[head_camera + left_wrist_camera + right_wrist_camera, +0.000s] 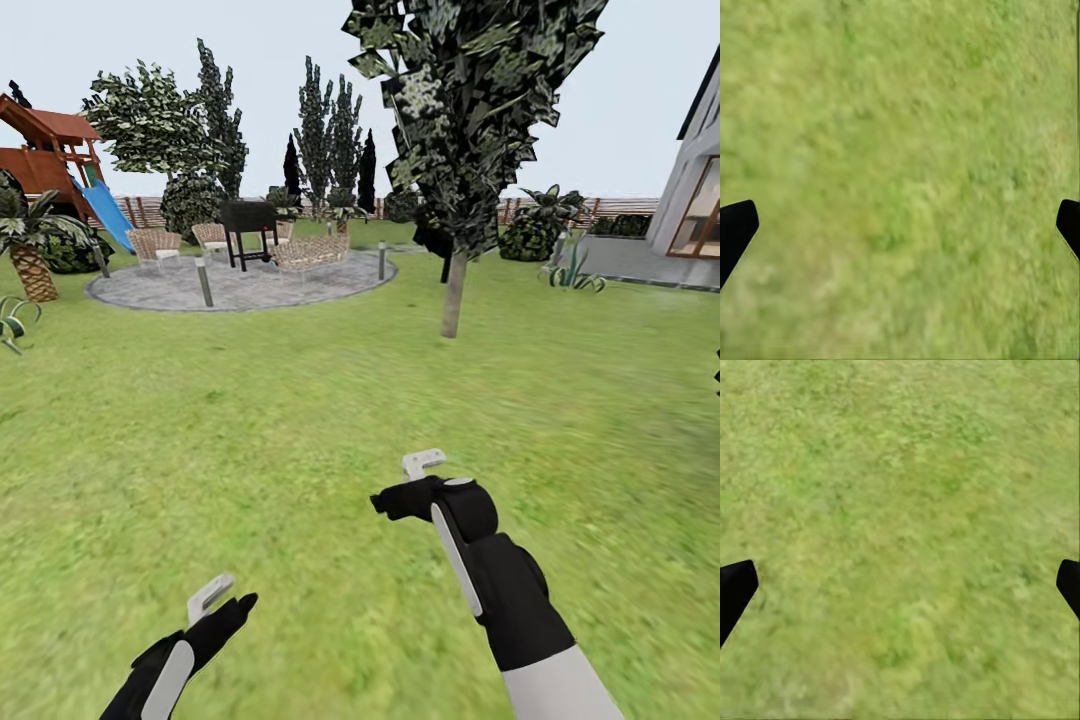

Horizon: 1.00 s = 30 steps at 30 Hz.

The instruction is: Take the three Easter eggs out of the wicker basket on the lawn in the garden, then place them on the lawn next to a single tree (choose any tree) so that all three eggs are next to the same tree and none are left in the basket.

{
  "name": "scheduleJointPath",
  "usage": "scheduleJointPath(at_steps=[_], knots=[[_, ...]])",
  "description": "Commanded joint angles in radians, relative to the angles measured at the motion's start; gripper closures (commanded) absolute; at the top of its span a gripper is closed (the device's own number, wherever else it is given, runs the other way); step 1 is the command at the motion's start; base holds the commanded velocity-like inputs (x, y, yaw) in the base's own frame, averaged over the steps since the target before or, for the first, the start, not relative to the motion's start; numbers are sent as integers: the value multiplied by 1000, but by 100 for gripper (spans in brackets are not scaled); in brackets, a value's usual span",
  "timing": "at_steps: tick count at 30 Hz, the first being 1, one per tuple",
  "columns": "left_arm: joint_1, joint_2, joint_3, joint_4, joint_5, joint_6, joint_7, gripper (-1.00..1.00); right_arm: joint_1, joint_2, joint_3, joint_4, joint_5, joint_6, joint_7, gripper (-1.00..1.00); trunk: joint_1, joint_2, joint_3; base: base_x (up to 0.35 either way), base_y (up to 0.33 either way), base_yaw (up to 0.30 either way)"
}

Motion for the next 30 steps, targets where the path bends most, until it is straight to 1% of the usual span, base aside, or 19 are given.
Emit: scheduleJointPath(at_steps=[1,3,5,8,14,17,30], knots=[[4,0,2,-9,8,4,-4,-100,0,0,-1,-2,7,4,24,-100,0,-1,-1,253,204,0],[21,-1,1,-39,8,0,-7,-100,0,-1,-3,-3,7,3,49,-100,0,-1,-1,254,198,0],[59,-5,0,-113,9,-4,-8,-100,1,-1,-3,-8,8,1,76,-100,0,-1,-1,256,193,0],[78,-8,-1,-150,10,-6,-8,-100,4,-1,-3,-21,10,-7,87,-100,0,-1,-1,257,190,0],[89,-10,-2,-170,10,-5,-10,-100,17,-2,-2,-36,16,-55,92,-100,0,-1,-1,257,188,0],[90,-10,-2,-173,10,-2,-11,-100,20,-2,-3,-39,18,-67,92,-100,0,-1,-1,257,188,0],[91,-10,-2,-175,11,2,-14,-100,22,-2,-5,-41,18,-77,92,-100,0,-1,-1,257,187,0]])
